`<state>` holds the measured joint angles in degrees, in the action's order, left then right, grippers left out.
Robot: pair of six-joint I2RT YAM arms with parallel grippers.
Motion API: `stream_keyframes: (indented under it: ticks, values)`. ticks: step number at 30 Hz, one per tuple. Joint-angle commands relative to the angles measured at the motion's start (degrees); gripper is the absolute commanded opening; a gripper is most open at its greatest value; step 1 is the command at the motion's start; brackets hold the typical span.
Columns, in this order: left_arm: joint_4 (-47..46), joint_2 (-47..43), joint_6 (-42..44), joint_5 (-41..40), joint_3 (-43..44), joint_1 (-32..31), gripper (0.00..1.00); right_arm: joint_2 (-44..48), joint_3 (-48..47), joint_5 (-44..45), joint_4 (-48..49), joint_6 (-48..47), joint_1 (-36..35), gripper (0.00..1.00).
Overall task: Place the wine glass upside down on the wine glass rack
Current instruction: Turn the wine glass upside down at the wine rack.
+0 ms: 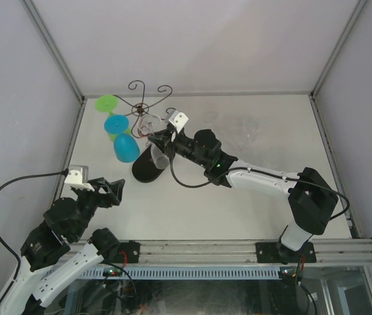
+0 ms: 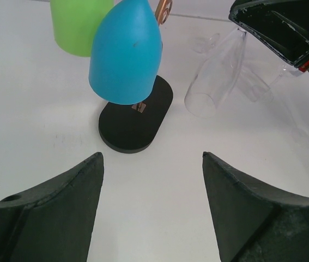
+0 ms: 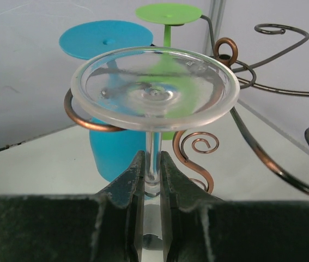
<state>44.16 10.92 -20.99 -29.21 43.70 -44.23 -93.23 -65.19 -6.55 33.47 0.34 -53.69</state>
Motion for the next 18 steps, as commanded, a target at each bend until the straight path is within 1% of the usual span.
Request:
stream_keyframes:
  ticks: [1,12,18]
  values:
    - [-2.8,-0.2,-0.3,0.4,-0.7,0.3,0.77,-0.9,-4.7,-0.9,0.9,-1.2,0.2,0.00]
    - [-3.2,0.1,0.0,0.6,-0.9,0.3,0.77,-3.9,-8.5,-2.6,-2.0,-0.7,0.2,0.00]
    - [-3.2,0.2,0.1,0.7,-1.0,0.3,0.77,-4.1,-9.0,-5.7,-2.7,-1.0,0.1,0.00]
